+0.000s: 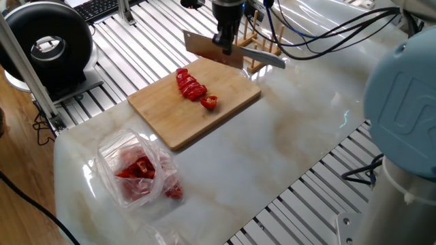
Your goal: Chop the chili peppers
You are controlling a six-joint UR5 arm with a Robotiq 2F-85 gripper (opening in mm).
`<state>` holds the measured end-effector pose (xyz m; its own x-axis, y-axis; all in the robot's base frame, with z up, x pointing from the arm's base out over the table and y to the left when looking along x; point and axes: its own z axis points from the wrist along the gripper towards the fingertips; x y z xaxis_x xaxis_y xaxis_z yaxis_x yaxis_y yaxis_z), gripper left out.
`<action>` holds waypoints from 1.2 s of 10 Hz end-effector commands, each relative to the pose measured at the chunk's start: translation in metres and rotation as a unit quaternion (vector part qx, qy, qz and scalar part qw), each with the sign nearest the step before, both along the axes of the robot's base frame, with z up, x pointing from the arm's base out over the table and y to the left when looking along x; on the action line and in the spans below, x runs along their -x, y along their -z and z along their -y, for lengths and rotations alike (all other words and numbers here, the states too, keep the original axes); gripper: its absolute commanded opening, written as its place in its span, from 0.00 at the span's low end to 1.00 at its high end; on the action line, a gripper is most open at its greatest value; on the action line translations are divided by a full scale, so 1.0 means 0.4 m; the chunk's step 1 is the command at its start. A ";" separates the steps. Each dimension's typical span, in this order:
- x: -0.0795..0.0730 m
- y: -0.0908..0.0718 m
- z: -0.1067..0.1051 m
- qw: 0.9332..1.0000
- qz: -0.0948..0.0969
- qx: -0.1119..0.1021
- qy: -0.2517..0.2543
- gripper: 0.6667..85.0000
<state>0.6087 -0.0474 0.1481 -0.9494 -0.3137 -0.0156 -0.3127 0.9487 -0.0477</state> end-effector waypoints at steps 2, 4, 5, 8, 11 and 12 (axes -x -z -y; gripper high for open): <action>-0.028 0.001 -0.001 0.997 0.026 -0.008 0.067 0.01; -0.041 0.002 -0.002 0.993 0.035 -0.011 0.108 0.01; -0.036 0.003 -0.009 0.991 0.031 -0.017 0.128 0.01; -0.059 -0.005 -0.028 0.986 0.045 -0.033 0.156 0.01; -0.081 -0.010 -0.027 0.985 0.057 -0.026 0.160 0.01; -0.096 -0.013 -0.035 0.984 0.064 -0.024 0.164 0.01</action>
<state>0.6364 -0.0382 0.1499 -0.9924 -0.0141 -0.1219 -0.0115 0.9997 -0.0222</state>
